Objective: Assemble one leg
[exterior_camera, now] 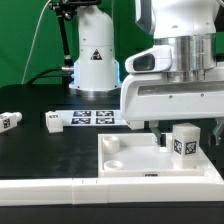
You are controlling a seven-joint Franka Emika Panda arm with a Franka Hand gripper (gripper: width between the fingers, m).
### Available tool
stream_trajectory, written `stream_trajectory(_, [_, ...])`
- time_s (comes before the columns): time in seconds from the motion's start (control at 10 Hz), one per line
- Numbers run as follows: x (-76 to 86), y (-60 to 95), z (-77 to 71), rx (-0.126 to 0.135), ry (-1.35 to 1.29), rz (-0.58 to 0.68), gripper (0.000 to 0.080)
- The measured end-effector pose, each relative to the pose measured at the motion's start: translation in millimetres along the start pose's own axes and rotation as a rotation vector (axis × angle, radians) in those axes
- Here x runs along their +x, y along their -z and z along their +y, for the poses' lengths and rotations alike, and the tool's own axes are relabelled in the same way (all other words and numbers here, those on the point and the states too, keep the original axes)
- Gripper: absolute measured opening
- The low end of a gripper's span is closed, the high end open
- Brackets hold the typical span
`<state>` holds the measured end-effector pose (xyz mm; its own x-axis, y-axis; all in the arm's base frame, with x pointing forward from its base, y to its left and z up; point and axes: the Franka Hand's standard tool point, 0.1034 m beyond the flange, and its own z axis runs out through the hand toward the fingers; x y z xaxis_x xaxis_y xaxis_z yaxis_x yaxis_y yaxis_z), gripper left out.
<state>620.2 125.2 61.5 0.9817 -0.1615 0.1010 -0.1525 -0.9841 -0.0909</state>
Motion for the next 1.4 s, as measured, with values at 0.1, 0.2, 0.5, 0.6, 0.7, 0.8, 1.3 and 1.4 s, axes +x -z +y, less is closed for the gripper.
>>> stream_trajectory(0.1, [2.3, 2.0, 2.0, -0.006, 0.099, -0.01, 0.0648])
stream_trajectory(0.2, [5.6, 4.4, 2.4, -0.012, 0.187, -0.011, 0.0648])
stream_trajectory(0.5, [7.4, 5.5, 2.5, -0.019, 0.3, -0.008, 0.0648])
stream_trajectory(0.6, [7.4, 5.5, 2.5, -0.019, 0.298, -0.008, 0.0648])
stream_trajectory(0.7, [7.3, 5.4, 2.6, -0.019, 0.298, -0.008, 0.0548])
stream_trajectory(0.8, [7.3, 5.4, 2.6, -0.019, 0.298, -0.008, 0.0548])
stream_trajectory(1.3, [7.5, 5.5, 2.5, -0.018, 0.267, -0.007, 0.029])
stream_trajectory(1.4, [6.8, 5.5, 2.8, -0.019, 0.201, -0.001, 0.029])
